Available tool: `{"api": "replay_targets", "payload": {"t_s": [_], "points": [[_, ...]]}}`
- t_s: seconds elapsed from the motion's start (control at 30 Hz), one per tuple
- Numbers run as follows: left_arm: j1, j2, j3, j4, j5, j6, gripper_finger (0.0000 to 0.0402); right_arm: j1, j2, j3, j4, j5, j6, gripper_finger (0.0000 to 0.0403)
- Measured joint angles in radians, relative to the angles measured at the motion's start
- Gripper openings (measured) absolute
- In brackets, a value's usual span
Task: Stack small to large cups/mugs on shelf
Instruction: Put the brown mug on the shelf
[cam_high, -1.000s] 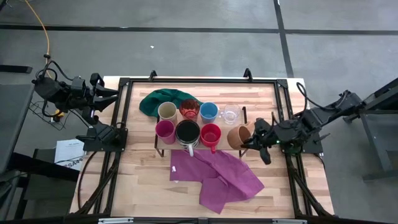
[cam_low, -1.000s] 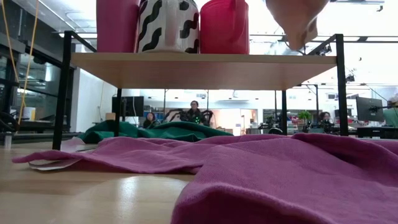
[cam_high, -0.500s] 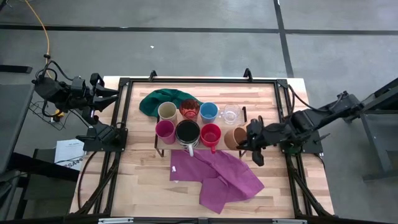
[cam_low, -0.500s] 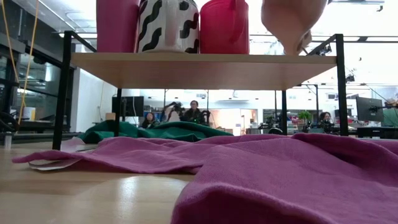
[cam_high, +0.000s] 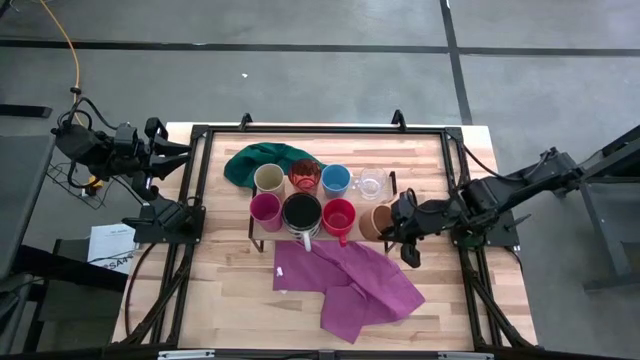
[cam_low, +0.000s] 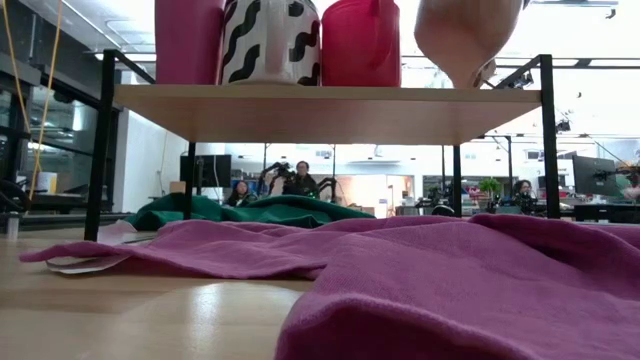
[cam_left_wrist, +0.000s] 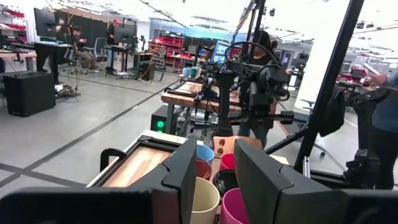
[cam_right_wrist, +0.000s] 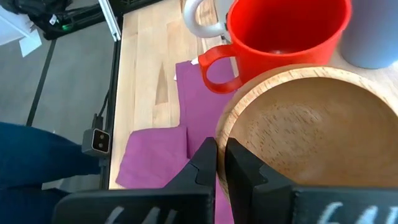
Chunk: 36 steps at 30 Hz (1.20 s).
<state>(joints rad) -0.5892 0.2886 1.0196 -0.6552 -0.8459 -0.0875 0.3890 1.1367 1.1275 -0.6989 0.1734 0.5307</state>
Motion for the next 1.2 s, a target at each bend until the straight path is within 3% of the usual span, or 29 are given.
{"api": "replay_targets", "payload": {"t_s": [1.2], "points": [[0.0, 0.0, 0.0, -0.003, 0.0, 0.0, 0.0095, -0.108, 0.095, 0.0, -0.037, -0.12, -0.091, 0.0]]}}
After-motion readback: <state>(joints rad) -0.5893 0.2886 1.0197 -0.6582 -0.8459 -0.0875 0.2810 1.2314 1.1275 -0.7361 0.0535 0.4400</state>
